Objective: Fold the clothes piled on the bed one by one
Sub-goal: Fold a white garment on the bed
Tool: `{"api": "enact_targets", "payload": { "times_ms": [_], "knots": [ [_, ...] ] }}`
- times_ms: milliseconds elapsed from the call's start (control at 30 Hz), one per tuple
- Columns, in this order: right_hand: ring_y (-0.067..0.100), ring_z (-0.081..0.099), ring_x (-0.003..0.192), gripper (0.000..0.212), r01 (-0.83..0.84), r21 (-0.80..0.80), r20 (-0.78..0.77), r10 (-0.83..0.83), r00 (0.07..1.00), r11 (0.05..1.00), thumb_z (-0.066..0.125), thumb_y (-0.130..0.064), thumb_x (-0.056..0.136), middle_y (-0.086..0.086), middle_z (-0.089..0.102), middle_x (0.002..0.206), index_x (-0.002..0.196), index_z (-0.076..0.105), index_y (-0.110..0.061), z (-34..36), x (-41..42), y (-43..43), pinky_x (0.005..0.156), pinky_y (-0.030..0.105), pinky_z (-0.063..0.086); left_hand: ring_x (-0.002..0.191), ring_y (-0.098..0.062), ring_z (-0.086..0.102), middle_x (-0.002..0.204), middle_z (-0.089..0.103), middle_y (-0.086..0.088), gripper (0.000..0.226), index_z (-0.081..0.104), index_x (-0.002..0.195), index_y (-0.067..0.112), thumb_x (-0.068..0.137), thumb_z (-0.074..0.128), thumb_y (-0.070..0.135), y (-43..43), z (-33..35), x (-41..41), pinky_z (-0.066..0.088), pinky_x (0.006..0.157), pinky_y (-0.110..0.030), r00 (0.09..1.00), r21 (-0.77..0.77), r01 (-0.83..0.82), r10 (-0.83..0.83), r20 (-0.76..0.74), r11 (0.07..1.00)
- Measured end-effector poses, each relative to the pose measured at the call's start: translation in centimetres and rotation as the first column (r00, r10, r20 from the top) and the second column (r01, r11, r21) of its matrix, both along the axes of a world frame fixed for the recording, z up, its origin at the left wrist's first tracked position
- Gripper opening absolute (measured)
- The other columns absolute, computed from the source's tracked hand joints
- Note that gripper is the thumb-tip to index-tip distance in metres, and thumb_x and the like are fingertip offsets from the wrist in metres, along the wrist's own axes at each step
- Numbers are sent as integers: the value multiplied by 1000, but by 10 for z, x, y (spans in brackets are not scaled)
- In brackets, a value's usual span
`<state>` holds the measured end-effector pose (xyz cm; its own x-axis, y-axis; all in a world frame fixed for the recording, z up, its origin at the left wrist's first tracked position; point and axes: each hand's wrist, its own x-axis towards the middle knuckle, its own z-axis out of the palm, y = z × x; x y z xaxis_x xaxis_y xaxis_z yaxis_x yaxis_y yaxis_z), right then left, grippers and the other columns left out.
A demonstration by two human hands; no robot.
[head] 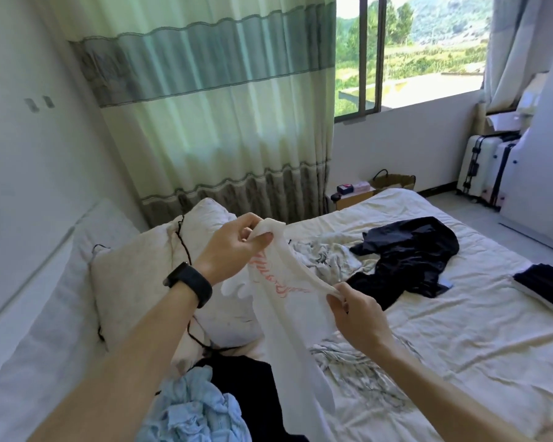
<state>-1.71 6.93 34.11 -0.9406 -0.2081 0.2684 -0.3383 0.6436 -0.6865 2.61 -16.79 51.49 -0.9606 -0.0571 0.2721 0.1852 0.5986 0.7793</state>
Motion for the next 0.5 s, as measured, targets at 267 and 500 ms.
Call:
{"api": "enact_targets", "payload": {
  "times_ms": [267, 500],
  "knots": [
    [21, 59, 75, 13, -40, -7, -135, 39, 990, 999, 59, -41, 100, -10, 62, 79, 88, 61, -37, 76, -39, -7, 61, 30, 40, 74, -19, 71, 77, 75, -7, 35, 76, 83, 9, 74, 81, 42, -85, -18, 64, 54, 64, -22, 912, -97, -67, 100, 398, 993],
    [3, 65, 50, 13, -104, 117, -154, 122, 980, 988, 54, -41, 103, -15, 66, 90, 103, 65, -33, 108, -28, -31, 68, 36, 55, 101, -30, 66, 114, 72, -18, 48, 72, 117, 8, 78, 83, 34, -106, -43, 105, 47, 89, -42, 837, 140, -20, -60, 544, 990]
  ]
}}
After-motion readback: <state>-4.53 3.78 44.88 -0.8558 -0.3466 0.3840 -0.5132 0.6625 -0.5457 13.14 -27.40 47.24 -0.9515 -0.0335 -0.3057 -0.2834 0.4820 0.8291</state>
